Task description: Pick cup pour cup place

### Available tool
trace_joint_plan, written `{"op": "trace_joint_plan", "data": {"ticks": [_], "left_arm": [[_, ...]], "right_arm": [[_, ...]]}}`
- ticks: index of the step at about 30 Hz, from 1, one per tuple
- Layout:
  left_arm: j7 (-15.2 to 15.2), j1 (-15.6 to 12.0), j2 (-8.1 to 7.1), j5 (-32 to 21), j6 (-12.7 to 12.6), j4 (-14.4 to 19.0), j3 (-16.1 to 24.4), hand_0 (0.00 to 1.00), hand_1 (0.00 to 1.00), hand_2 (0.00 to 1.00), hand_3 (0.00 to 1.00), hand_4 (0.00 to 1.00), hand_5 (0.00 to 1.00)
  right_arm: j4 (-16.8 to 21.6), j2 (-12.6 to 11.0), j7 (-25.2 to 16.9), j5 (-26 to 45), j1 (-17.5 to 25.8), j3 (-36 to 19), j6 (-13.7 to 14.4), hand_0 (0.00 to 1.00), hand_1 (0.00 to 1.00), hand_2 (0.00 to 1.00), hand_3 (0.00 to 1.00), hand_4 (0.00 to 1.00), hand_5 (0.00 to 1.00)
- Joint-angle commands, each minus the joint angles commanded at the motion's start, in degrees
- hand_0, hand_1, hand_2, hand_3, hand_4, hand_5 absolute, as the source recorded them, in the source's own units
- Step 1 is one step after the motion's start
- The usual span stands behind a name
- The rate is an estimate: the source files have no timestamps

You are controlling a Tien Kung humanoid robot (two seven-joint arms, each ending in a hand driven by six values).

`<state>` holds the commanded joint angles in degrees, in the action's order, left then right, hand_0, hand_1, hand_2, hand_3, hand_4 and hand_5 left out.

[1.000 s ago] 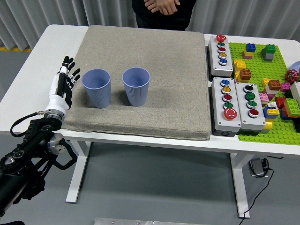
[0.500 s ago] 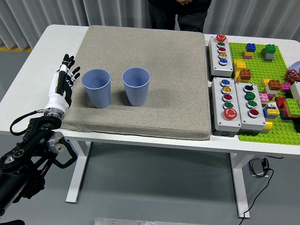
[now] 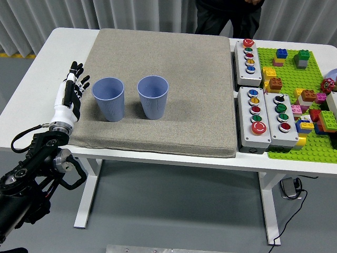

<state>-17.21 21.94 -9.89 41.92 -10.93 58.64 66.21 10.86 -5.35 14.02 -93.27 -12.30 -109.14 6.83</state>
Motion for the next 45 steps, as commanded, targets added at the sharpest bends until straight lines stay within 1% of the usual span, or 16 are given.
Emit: {"op": "trace_joint_plan", "data": {"ticks": [9, 19, 25, 45], "left_arm": [[0.1, -0.5, -0.05, 0.0, -0.1, 0.0, -0.2, 0.893, 0.893, 0.975, 0.913, 0.766, 0.986], [0.2, 0.0, 0.09, 0.1, -0.1, -0.2, -0.7, 0.895, 0.894, 0.972, 0.913, 0.765, 0.993], [0.5, -0.1, 0.13, 0.6, 0.0, -0.1, 0.0, 0.893, 0.894, 0.972, 0.912, 0.765, 0.995], [0.6, 0.0, 0.3, 0.7, 0.0, -0.1, 0.2, 0.894, 0.894, 0.965, 0.91, 0.768, 0.998]], "right_arm": [[0.0, 0.0, 0.0, -0.5, 0.6, -0.2, -0.1, 0.697, 0.633, 0.592, 0.594, 0.002, 0.237], [0.0, 0.2, 0.0, -0.1, 0.8, 0.2, -0.1, 0.697, 0.633, 0.592, 0.594, 0.002, 0.238], [0.0, 0.2, 0.0, 0.4, 0.7, 0.3, 0.0, 0.697, 0.633, 0.592, 0.594, 0.002, 0.238], [0.0, 0.1, -0.2, 0.8, 0.3, 0.3, 0.1, 0.697, 0.633, 0.592, 0.593, 0.002, 0.239]]}}
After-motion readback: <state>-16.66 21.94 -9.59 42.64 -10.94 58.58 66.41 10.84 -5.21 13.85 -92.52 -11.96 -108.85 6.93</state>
